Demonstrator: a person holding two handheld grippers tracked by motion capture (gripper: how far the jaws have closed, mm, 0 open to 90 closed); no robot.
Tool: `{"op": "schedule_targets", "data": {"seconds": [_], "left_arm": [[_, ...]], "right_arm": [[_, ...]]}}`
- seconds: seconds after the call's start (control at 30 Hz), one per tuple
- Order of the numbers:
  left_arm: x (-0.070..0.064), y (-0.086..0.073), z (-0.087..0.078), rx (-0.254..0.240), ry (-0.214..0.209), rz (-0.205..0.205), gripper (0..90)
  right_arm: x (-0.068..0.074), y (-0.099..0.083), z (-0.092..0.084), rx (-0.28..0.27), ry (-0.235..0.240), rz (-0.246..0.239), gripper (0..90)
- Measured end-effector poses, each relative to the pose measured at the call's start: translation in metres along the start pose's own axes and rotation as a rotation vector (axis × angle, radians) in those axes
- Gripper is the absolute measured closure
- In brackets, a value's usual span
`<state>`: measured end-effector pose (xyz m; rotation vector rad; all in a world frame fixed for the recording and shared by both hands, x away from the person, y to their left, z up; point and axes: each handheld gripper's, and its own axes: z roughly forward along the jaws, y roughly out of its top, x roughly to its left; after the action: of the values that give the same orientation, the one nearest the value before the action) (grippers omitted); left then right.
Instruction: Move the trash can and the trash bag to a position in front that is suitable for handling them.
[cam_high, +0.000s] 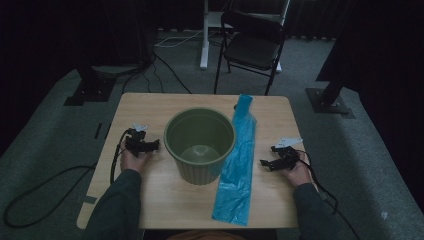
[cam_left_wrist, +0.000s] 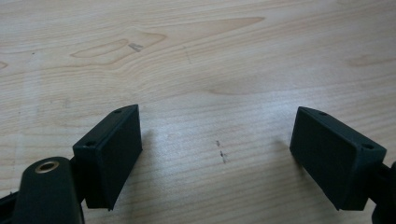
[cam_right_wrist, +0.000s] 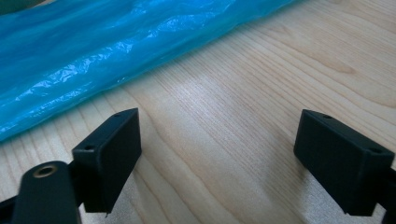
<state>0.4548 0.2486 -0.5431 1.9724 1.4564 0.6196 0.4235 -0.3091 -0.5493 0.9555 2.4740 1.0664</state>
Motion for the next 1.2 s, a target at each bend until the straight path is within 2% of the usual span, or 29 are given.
{"op": "schedule_targets", "data": {"seconds": [0.1,0.13,0.2,0.33,0.43,0.5,0.53,0.63,0.83,0.93,1.0,1.13,1.2], "left_arm": [[-0.003,0.0,-0.002,0.004,-0.012,0.011,16.8],[-0.003,0.0,-0.002,0.004,-0.012,0.011,20.0],[-0.005,-0.001,-0.004,0.0,-0.037,0.032,28.3],[-0.008,-0.001,-0.007,-0.001,-0.063,0.055,39.9],[-0.01,-0.001,-0.012,0.021,-0.104,0.05,51.0],[-0.012,-0.001,-0.014,0.026,-0.155,0.055,53.3],[-0.012,-0.001,-0.014,0.026,-0.155,0.055,53.4],[-0.021,0.001,-0.023,0.015,-0.21,0.091,53.7],[-0.038,0.005,-0.05,-0.059,-0.309,0.122,53.7],[-0.047,0.003,-0.061,-0.073,-0.32,0.153,53.2],[-0.051,0.002,-0.066,-0.079,-0.33,0.165,53.0],[-0.057,0.002,-0.072,-0.093,-0.342,0.177,52.1],[-0.057,0.002,-0.072,-0.095,-0.343,0.179,51.7]], "right_arm": [[0.001,0.0,-0.001,-0.014,0.001,0.0,23.5],[0.003,-0.001,-0.002,-0.019,0.001,-0.002,26.5],[0.004,0.001,-0.004,-0.01,-0.002,-0.001,38.2],[0.009,0.004,-0.006,0.016,-0.012,0.006,52.0],[0.015,0.009,-0.009,0.031,-0.057,-0.013,59.4],[0.018,0.014,-0.012,0.019,-0.056,-0.008,61.2],[0.018,0.014,-0.012,0.019,-0.056,-0.008,61.2],[0.026,0.027,-0.017,-0.011,-0.047,0.002,63.5],[0.045,0.05,-0.016,-0.032,-0.003,-0.027,63.5],[0.055,0.062,-0.014,-0.052,0.046,-0.034,63.4],[0.062,0.07,-0.011,-0.06,0.094,-0.031,63.2],[0.074,0.086,-0.003,-0.071,0.144,-0.045,63.1],[0.078,0.09,0.0,-0.073,0.147,-0.047,63.1]]}}
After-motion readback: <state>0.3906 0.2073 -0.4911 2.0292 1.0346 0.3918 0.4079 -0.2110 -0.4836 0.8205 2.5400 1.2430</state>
